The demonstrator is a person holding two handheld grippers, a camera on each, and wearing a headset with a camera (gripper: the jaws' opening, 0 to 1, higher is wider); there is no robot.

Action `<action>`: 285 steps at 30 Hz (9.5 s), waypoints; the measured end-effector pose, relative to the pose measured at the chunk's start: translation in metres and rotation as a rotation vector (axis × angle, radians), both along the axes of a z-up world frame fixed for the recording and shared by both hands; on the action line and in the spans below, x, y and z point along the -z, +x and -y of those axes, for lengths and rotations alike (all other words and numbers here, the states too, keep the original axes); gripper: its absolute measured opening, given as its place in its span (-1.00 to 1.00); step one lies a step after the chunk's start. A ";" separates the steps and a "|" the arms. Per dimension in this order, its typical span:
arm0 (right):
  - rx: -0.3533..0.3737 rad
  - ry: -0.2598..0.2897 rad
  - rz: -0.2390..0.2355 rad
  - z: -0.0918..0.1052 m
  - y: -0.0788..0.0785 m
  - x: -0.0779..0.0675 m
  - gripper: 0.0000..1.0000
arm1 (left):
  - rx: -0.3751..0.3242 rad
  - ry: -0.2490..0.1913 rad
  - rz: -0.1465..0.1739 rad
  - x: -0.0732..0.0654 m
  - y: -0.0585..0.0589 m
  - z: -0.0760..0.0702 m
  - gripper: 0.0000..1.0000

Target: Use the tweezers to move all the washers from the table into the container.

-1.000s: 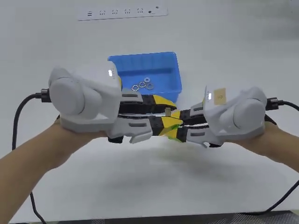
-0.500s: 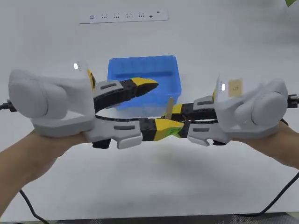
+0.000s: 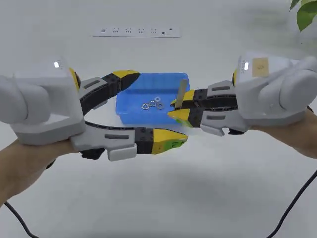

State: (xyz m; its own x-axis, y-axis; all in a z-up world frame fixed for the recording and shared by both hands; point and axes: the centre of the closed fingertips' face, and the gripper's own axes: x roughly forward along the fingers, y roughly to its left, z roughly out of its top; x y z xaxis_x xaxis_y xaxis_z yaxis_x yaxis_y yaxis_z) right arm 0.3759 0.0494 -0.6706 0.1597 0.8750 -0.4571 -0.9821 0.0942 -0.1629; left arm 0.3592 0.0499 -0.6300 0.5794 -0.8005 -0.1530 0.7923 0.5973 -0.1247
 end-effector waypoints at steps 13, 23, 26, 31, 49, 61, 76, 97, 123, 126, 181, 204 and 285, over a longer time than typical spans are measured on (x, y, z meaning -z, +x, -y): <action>0.019 -0.006 0.010 -0.032 0.054 0.008 -0.81 | -0.065 0.039 -0.020 0.004 -0.012 -0.038 0.99; 0.056 0.019 -0.059 -0.057 0.075 0.054 -0.80 | -0.160 -0.013 -0.035 0.003 -0.013 -0.071 0.99; 0.062 -0.001 -0.055 -0.063 0.079 0.068 -0.80 | -0.169 0.000 -0.053 0.010 -0.015 -0.077 0.99; 0.061 -0.035 -0.050 -0.067 0.083 0.081 -0.80 | -0.191 -0.008 -0.064 0.011 -0.015 -0.083 0.99; 0.046 -0.052 -0.046 -0.063 0.078 0.077 -0.83 | -0.163 -0.016 -0.079 0.013 -0.012 -0.074 0.99; 0.005 -0.072 -0.006 -0.058 0.065 0.062 -0.84 | -0.101 0.077 0.003 0.008 0.026 -0.057 0.62; -0.045 -0.066 0.024 -0.053 0.050 0.045 -0.84 | 0.024 0.246 0.041 0.021 0.067 -0.024 -0.44; -0.055 -0.078 0.040 -0.060 0.050 0.044 -0.81 | 0.062 0.321 0.099 0.015 0.061 -0.029 -0.90; 0.301 0.012 -0.117 0.016 0.031 0.035 -0.40 | 0.066 0.340 0.120 0.015 0.034 -0.014 -0.89; 0.371 0.034 -0.154 0.036 0.031 0.039 -0.32 | 0.078 0.338 0.116 0.018 0.027 -0.009 -0.89; 0.293 0.072 -0.403 0.066 -0.051 0.075 1.00 | 0.224 0.291 0.120 0.077 0.007 0.038 -0.88; 0.241 0.036 -0.339 0.051 -0.039 0.077 0.69 | 0.297 0.389 0.008 0.083 0.017 0.042 -0.88; -0.026 0.048 0.051 -0.035 0.047 -0.009 -0.80 | -0.087 0.116 -0.002 0.017 -0.003 -0.048 0.99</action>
State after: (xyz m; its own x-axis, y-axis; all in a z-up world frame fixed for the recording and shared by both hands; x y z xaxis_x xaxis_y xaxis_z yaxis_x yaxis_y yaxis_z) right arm 0.4230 0.0849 -0.6617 0.1586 0.8998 -0.4064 -0.9749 0.0776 -0.2088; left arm 0.3559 0.0982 -0.6473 0.6457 -0.7239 -0.2431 0.7365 0.6745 -0.0522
